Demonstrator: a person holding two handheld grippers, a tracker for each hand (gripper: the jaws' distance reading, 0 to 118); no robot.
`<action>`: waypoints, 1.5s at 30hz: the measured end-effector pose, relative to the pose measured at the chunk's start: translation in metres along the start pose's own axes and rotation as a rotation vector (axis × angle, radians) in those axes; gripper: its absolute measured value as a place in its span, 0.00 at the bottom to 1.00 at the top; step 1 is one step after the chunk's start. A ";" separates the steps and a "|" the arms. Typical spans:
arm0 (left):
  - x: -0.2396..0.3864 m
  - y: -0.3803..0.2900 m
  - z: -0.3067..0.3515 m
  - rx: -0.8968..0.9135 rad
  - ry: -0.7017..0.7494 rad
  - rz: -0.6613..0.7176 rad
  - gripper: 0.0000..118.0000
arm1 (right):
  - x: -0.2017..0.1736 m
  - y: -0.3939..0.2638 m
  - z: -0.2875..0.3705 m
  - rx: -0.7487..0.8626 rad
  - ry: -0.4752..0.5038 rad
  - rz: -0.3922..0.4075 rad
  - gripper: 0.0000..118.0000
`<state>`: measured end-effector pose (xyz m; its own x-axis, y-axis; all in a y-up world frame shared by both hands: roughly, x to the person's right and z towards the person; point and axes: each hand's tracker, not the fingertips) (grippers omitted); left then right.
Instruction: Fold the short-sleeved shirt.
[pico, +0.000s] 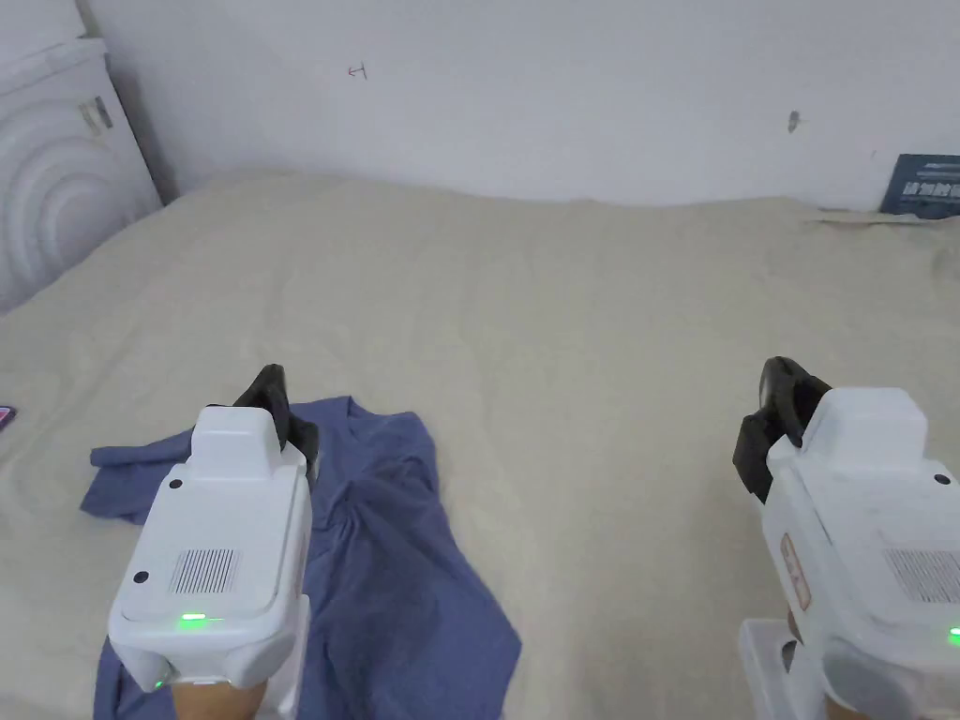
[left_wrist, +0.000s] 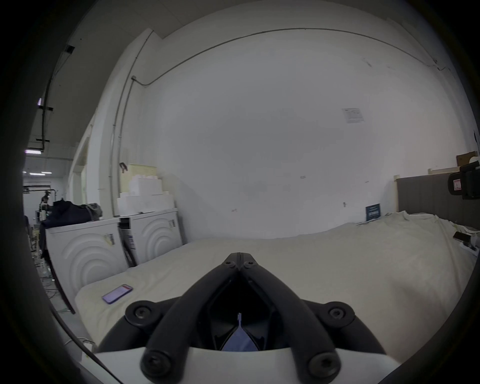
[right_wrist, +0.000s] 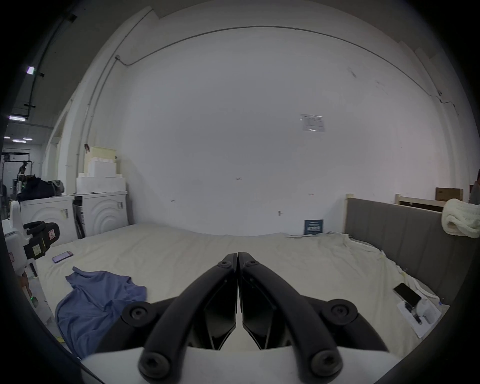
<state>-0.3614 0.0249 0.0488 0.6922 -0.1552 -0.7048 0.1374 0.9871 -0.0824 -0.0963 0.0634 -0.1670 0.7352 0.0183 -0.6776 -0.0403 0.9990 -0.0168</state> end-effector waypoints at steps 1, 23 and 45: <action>-0.007 0.000 0.003 -0.002 0.019 -0.005 0.00 | -0.002 -0.003 -0.004 0.002 0.015 -0.002 0.00; -0.128 -0.017 0.082 -0.077 0.326 -0.037 0.00 | -0.125 -0.015 -0.033 -0.009 0.333 -0.001 0.00; -0.114 -0.022 -0.002 -0.327 0.048 0.143 0.00 | -0.093 -0.013 -0.036 -0.011 0.262 0.022 0.00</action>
<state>-0.4444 0.0213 0.1299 0.6531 -0.0197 -0.7570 -0.1979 0.9605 -0.1958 -0.1887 0.0477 -0.1300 0.5336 0.0272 -0.8453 -0.0621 0.9980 -0.0071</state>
